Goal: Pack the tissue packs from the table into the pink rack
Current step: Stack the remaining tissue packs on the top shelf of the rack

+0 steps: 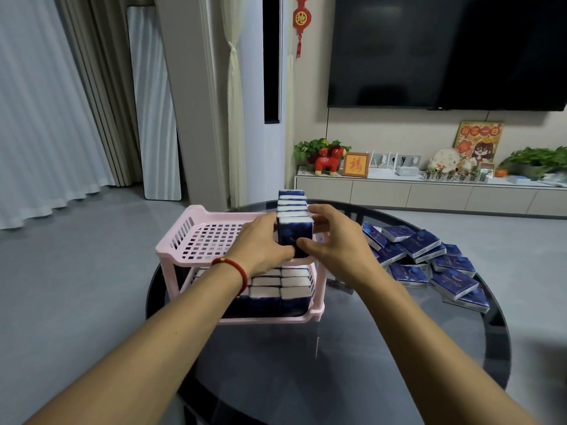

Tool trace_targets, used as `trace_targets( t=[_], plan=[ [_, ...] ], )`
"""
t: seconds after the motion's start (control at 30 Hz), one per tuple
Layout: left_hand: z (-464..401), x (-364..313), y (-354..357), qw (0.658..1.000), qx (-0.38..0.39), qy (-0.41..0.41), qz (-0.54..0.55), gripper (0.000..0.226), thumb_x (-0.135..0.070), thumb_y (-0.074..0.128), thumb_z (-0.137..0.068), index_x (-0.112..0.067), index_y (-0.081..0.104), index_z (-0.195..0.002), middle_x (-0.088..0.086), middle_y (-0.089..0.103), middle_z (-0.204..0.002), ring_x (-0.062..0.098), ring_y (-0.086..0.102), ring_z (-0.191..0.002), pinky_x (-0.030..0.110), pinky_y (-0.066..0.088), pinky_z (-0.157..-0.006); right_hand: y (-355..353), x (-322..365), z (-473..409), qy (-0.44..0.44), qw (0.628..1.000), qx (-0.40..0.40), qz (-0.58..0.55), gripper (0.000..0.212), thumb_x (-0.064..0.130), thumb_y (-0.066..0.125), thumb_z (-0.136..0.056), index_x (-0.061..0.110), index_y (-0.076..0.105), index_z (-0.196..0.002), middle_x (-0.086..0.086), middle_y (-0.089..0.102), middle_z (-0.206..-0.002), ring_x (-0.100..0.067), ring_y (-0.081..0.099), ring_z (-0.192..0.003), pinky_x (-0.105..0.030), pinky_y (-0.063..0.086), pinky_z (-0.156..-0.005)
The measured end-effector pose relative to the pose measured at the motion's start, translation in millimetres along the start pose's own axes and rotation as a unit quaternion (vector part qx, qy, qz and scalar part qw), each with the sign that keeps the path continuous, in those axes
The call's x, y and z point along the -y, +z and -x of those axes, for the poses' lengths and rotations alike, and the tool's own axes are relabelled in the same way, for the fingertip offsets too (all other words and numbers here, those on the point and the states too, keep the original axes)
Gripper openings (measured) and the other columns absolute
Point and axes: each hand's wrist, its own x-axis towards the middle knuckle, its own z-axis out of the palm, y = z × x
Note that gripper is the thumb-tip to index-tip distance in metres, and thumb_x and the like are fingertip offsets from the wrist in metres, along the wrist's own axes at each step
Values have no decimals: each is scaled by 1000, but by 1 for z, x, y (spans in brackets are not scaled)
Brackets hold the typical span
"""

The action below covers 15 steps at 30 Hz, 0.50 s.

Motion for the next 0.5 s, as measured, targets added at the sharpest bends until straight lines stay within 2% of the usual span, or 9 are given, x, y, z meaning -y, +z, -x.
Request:
trace_targets(
  t=[0.07, 0.17, 0.27, 0.33, 0.4, 0.43, 0.5],
  plan=[
    [1, -1, 0, 1000, 3, -16, -3, 66, -25, 80, -82, -26, 50, -141, -1, 67, -130, 24, 66, -113, 37, 54, -99, 0, 0, 1, -7, 1000, 3, 10, 72, 24, 83, -83, 20, 49, -146, 1, 59, -136, -10, 57, -119, -32, 49, -105],
    [3, -2, 0, 1000, 10, -29, -1, 72, -25, 81, -83, -27, 45, -144, 1, 65, -135, 25, 64, -118, 42, 53, -102, -6, -4, 8, -4, 1000, 7, -5, 74, 32, 81, -84, 24, 45, -148, 6, 53, -139, -8, 53, -122, -29, 47, -103],
    [8, -5, -3, 999, 14, -43, 3, 77, -22, 80, -83, -25, 39, -149, 4, 61, -141, 26, 63, -120, 44, 54, -103, -17, -16, 21, -6, 998, -22, -61, 57, 36, 73, -90, 28, 51, -142, 13, 57, -132, -1, 58, -113, -22, 51, -92],
    [16, -8, -5, 999, 3, -51, 3, 89, -21, 79, -85, -21, 26, -157, 4, 57, -147, 26, 60, -126, 43, 52, -104, -26, -39, 30, 8, 997, -62, -51, 40, 31, 68, -94, 25, 60, -133, 13, 63, -122, 0, 61, -106, -22, 54, -89],
    [31, -10, -3, 997, -74, -28, -15, 96, -22, 76, -88, -20, 15, -162, 4, 53, -150, 25, 55, -132, 44, 49, -109, -36, -75, 39, 52, 994, -93, 9, 31, 23, 63, -96, 20, 66, -127, 7, 68, -117, -4, 64, -103, -32, 57, -93],
    [40, -10, -1, 991, -134, 3, -27, 91, -18, 75, -89, -18, 20, -161, 6, 54, -147, 24, 54, -131, 44, 47, -110, -41, -96, 43, 87, 991, -88, 56, 33, 21, 62, -97, 18, 65, -130, 2, 69, -121, -11, 64, -108, -38, 55, -97],
    [60, -10, 10, 959, -260, 106, -43, 65, -3, 69, -87, -9, 44, -147, 10, 60, -130, 24, 57, -120, 39, 49, -104, -49, -132, 52, 166, 967, -37, 191, 42, 22, 58, -98, 14, 56, -139, -7, 60, -139, -25, 57, -125, -48, 48, -105]
  ],
)
